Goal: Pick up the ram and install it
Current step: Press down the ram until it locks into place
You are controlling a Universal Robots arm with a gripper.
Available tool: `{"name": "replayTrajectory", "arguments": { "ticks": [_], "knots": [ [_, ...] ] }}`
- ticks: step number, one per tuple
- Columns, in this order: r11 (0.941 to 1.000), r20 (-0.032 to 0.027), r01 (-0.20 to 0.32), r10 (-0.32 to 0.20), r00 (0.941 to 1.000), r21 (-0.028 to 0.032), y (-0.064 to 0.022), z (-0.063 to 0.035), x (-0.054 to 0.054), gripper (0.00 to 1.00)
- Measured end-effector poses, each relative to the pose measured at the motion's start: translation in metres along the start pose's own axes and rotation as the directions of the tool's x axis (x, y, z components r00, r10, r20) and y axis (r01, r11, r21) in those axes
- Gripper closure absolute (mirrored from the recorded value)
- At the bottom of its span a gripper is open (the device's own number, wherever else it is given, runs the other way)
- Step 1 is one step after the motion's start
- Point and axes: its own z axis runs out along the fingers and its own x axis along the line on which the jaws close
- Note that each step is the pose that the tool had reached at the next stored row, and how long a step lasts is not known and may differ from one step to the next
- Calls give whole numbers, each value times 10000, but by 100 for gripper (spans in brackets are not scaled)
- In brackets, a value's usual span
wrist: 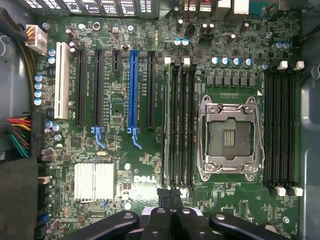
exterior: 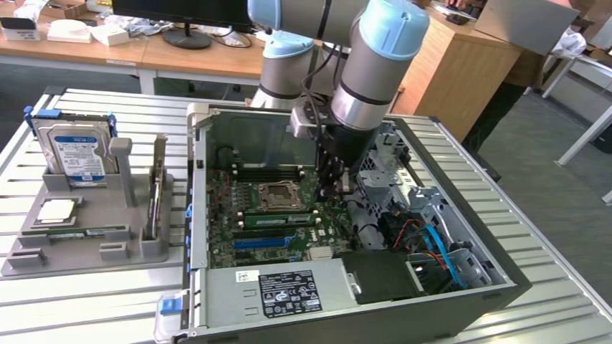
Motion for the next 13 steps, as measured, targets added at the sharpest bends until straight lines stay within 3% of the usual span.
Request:
{"name": "replayTrajectory", "arguments": {
  "ticks": [13],
  "knots": [
    [10000,-1,0,0,10000,-1,-1,33,-42,90]
  ]
}}
